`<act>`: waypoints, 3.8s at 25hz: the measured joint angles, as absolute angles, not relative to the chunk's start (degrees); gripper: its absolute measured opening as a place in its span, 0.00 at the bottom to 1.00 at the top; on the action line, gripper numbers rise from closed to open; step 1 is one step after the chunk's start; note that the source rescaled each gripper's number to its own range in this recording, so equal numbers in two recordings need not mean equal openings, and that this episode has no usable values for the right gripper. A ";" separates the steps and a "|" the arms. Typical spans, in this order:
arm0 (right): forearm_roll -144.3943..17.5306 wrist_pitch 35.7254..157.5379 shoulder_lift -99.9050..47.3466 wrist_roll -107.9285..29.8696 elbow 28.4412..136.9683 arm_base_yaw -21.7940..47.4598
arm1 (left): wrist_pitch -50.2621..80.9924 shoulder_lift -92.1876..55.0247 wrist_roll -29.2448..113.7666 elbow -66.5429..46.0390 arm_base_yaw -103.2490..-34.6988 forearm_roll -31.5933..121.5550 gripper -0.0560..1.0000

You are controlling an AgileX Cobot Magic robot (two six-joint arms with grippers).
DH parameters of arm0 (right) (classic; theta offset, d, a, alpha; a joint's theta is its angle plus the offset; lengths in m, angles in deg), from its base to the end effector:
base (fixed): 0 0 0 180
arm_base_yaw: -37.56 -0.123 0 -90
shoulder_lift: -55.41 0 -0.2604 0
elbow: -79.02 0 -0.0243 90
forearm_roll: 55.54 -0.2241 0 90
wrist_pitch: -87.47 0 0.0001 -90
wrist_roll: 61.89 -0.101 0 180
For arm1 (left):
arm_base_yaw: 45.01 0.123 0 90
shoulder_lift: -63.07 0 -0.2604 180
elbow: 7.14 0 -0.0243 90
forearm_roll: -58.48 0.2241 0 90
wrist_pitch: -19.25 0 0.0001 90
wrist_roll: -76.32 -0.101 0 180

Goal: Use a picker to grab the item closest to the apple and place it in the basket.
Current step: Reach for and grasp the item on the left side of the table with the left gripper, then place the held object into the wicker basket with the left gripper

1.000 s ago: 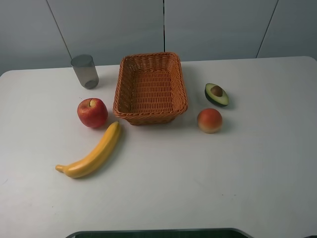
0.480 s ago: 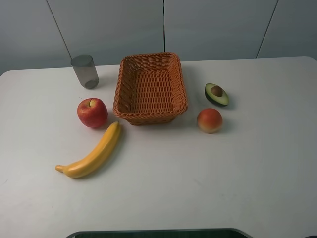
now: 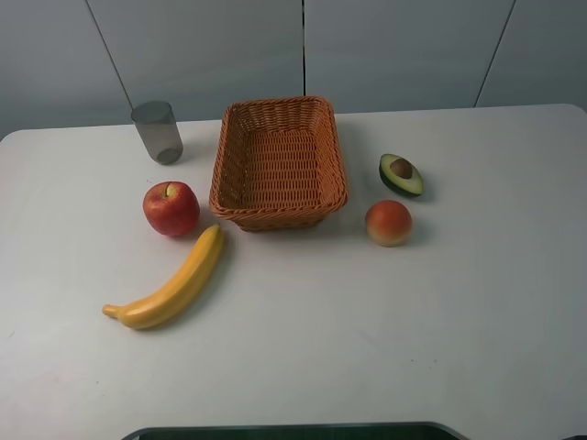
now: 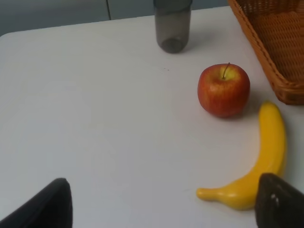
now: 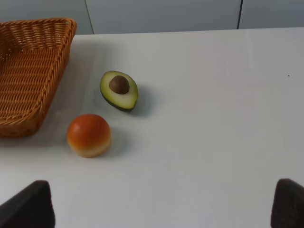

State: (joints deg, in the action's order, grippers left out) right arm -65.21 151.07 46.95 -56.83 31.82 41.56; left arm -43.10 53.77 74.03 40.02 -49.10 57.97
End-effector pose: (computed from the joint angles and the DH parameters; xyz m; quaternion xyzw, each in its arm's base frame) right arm 0.0022 0.0151 0.2594 -0.0138 0.8596 0.0440 0.5089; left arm 0.0048 -0.0011 0.2604 0.0481 0.8594 -0.0124 0.5088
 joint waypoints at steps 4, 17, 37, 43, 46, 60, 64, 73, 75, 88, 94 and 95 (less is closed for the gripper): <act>-65.21 151.07 46.95 -56.83 31.82 41.56 | -41.82 47.00 70.17 39.22 -49.48 54.65 0.98; -65.21 151.07 46.95 -56.83 31.82 41.56 | -35.31 6.93 55.66 31.86 -51.80 39.76 0.98; -65.21 151.07 46.95 -56.83 31.82 41.56 | -13.40 -34.47 76.32 27.53 -77.89 53.42 0.98; -65.21 151.07 46.95 -56.83 31.82 41.56 | -11.09 -41.39 81.77 25.84 -79.26 56.97 0.98; -65.21 151.07 46.95 -56.83 31.82 41.56 | -10.71 -43.10 85.40 25.54 -79.26 60.21 0.98; -65.21 151.07 46.95 -56.83 31.82 41.56 | -4.84 -52.32 87.32 25.20 -79.26 61.77 0.98; -65.21 151.07 46.95 -56.83 31.82 41.56 | -3.33 -52.40 87.92 25.16 -79.26 61.77 0.98; -65.21 151.07 46.95 -56.83 31.82 41.56 | -3.48 -52.40 88.05 25.16 -79.26 61.77 0.06; -65.21 151.07 46.95 -56.83 31.82 41.56 | -3.69 -52.40 88.05 25.16 -79.26 61.77 0.06; -65.21 151.07 46.95 -56.83 31.82 41.56 | -3.36 -52.40 88.18 25.16 -79.26 61.98 0.06; -65.21 151.07 46.95 -56.83 31.82 41.56 | -2.93 -52.40 88.29 25.16 -79.26 61.98 0.06; -65.21 151.07 46.95 -56.83 31.82 41.56 | -2.93 -52.40 88.29 25.16 -79.26 61.98 0.06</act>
State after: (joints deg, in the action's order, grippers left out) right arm -65.21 151.07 46.95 -56.83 31.82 41.56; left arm -2.93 -52.40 88.29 25.16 -79.26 61.98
